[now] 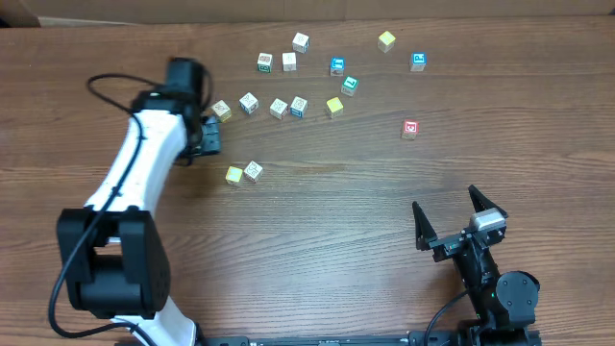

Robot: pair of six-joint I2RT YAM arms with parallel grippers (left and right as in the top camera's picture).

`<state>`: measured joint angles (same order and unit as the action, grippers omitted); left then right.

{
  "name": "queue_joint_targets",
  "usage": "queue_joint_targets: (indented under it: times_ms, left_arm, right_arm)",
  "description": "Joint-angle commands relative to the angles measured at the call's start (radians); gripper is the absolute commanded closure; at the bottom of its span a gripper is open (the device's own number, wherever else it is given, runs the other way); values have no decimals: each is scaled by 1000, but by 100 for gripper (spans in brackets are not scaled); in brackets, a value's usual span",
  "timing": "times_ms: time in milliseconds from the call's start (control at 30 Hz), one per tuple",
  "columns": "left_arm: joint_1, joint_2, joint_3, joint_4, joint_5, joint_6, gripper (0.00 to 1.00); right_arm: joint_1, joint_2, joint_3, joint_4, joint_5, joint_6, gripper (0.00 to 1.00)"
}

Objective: Form a circle

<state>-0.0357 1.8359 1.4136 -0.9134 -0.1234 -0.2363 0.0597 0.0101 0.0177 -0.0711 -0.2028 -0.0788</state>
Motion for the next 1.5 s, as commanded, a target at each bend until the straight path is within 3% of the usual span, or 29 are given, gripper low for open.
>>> queue_joint_targets:
  times_ms: [0, 67, 433, 867, 1167, 1467]
  left_arm:
    - [35, 8, -7, -14, 167, -15, 79]
    - [38, 8, -16, -30, 211, -14, 96]
    - [-44, 8, -20, -148, 237, 110, 96]
    - [-178, -33, -20, -224, 212, 74, 96]
    - [-196, -278, -37, -185, 129, 53, 96]
    - [-194, -405, -233, -2, 116, 25, 96]
  right_arm:
    - [-2, -7, -10, 6, 0, 0, 0]
    - [-2, -7, -10, 6, 0, 0, 0]
    - [-2, -7, -10, 6, 0, 0, 0]
    - [-2, -7, -10, 6, 0, 0, 0]
    - [-2, -7, -10, 6, 0, 0, 0]
    - [-2, -7, -10, 6, 0, 0, 0]
